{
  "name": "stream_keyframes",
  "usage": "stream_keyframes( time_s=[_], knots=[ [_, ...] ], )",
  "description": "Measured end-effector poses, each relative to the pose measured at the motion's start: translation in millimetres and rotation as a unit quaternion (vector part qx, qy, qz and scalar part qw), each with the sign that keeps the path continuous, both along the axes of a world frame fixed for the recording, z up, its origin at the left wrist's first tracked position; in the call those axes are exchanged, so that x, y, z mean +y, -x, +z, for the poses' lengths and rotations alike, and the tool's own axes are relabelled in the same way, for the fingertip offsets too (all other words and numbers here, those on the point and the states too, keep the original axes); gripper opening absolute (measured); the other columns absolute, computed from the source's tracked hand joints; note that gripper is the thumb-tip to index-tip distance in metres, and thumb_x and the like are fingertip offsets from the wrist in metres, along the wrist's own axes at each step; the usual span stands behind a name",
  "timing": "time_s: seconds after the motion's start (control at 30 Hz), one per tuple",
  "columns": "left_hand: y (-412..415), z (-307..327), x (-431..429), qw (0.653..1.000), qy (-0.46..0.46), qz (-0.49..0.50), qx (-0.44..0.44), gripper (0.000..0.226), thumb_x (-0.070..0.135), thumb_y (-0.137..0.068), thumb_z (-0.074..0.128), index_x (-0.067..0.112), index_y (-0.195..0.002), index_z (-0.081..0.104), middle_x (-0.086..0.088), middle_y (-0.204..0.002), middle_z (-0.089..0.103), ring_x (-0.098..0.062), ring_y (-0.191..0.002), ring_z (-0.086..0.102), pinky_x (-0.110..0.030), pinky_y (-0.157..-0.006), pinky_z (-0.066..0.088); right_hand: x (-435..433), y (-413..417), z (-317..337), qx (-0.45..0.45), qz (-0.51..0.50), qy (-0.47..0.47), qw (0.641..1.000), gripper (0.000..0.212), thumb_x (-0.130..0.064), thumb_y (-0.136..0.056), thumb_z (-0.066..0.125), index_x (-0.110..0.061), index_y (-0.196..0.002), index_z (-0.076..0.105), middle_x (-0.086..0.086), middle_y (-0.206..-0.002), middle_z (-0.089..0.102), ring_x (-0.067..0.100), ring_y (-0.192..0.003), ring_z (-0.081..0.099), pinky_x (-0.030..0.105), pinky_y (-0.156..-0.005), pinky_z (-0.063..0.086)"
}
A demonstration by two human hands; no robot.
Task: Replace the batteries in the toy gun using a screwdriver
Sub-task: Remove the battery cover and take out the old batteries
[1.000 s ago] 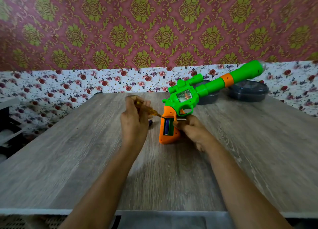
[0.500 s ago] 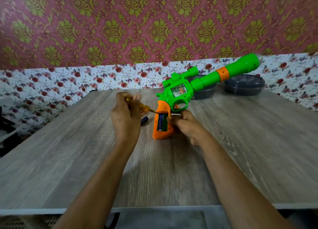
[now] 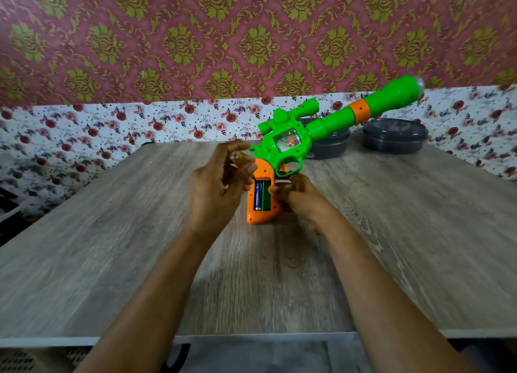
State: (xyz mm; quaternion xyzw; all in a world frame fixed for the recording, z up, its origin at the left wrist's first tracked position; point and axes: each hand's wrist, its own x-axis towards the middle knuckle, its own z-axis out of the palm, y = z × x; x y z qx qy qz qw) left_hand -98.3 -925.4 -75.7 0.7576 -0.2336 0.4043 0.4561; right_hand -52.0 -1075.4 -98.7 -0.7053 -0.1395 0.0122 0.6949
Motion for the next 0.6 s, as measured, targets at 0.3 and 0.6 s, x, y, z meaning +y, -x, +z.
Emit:
stream_keyframes(
  time_s=[0.3, 0.6],
  knots=[
    [-12, 3, 17, 0.978, 0.156, 0.132, 0.040, 0.019, 0.037, -0.091, 0.059, 0.020, -0.089, 0.049, -0.007, -0.076, 0.067, -0.023, -0.070, 0.068, -0.049, -0.066, 0.057, 6, 9, 7, 0.003, -0.004, 0.016, 1.000, 0.027, -0.001, -0.091, 0.050, -0.010, -0.117, 0.052, 0.003, -0.098, 0.061, 0.004, -0.077, 0.056, 0.018, -0.069, 0.046],
    [-3, 5, 10, 0.989, 0.095, 0.106, -0.028, 0.025, 0.039, -0.091, 0.054, 0.017, -0.098, 0.045, -0.006, -0.081, 0.069, -0.023, -0.071, 0.069, -0.049, -0.061, 0.055, 6, 9, 6, 0.025, -0.008, 0.002, 1.000, 0.031, -0.002, -0.090, 0.052, -0.006, -0.121, 0.051, 0.002, -0.093, 0.062, 0.007, -0.077, 0.057, 0.023, -0.074, 0.046]
  ],
)
